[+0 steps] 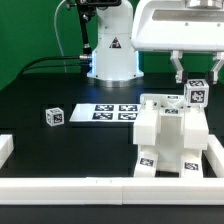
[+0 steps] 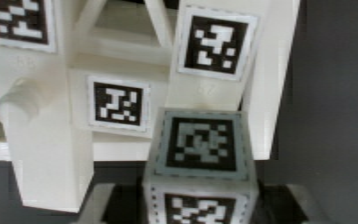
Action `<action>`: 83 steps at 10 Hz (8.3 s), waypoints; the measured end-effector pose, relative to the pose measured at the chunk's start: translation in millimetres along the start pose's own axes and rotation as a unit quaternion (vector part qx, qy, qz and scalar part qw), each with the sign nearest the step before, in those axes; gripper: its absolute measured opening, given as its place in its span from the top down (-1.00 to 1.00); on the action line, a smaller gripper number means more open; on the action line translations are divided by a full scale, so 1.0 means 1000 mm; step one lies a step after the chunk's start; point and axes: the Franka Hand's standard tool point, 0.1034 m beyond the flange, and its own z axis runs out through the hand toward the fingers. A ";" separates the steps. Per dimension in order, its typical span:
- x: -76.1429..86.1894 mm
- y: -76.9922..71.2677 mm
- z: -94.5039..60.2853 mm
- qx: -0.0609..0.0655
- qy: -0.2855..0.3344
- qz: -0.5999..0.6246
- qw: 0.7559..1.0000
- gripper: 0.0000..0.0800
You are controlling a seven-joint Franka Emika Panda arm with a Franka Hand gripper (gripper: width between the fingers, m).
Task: Assemble chair
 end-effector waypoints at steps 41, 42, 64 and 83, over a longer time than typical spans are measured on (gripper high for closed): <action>0.000 -0.008 0.015 0.003 -0.155 0.250 0.956 0.30; 0.002 -0.007 0.016 -0.004 -0.151 0.311 0.938 0.30; -0.003 0.005 0.021 0.032 -0.128 0.306 0.943 -0.62; -0.005 -0.007 0.028 -0.017 -0.132 0.650 0.748 0.02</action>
Offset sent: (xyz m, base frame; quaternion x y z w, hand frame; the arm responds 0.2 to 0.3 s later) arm -0.0038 -0.0036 -0.0082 -0.0049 0.0088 -0.0071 0.9999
